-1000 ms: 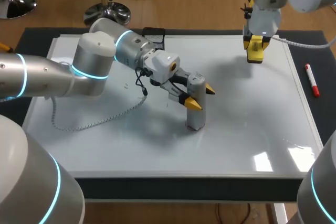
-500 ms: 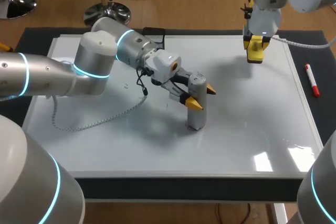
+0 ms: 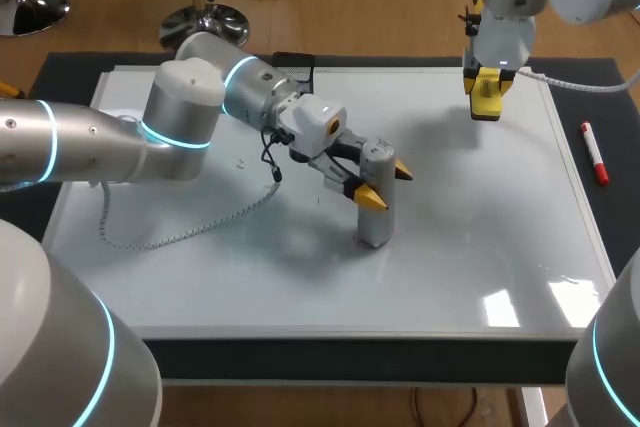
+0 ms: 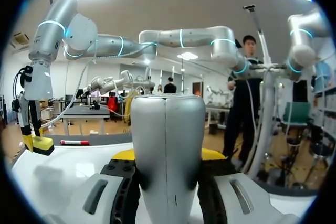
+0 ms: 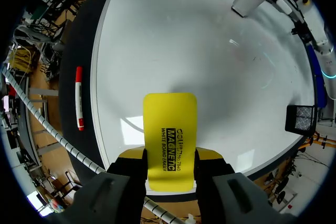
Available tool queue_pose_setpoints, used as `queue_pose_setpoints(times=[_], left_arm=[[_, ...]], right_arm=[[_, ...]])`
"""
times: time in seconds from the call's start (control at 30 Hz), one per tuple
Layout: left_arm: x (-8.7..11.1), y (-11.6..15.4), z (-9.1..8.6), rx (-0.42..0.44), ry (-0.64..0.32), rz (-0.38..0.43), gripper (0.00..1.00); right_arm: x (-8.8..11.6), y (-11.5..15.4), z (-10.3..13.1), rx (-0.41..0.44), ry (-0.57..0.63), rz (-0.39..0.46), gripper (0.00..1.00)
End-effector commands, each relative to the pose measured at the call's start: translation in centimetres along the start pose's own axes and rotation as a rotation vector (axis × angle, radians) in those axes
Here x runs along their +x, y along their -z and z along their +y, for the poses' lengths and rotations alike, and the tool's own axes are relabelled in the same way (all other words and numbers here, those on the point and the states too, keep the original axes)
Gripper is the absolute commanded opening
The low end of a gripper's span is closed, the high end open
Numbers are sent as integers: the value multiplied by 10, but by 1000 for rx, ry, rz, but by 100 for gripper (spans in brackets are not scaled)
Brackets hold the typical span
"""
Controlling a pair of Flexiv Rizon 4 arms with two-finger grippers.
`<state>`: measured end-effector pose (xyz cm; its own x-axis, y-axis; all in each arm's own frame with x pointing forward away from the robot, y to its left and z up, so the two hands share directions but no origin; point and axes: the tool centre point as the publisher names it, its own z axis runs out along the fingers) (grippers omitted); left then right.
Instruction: Pick up the inspection probe, press it on each red-marked spot on the whiteboard one by one, put down the probe, pick up the eraser, and wipe off all the red marks.
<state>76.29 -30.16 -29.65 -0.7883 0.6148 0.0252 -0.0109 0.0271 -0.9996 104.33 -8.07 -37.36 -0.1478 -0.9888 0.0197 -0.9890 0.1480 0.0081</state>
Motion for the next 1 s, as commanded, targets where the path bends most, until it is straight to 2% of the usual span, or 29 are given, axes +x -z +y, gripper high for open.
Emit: queue_pose_setpoints(times=[0.03,0.27,0.57,1.0], left_arm=[[0,-3,-10,-7,-11,-1,0],[2,-2,-29,-21,-16,1,0],[7,17,-37,-43,-3,-43,0],[12,68,-45,-44,16,-153,0]], right_arm=[[1,1,0,1,3,2,0],[1,1,0,1,3,2,0],[1,1,0,1,3,2,0],[1,1,0,1,3,2,0]])
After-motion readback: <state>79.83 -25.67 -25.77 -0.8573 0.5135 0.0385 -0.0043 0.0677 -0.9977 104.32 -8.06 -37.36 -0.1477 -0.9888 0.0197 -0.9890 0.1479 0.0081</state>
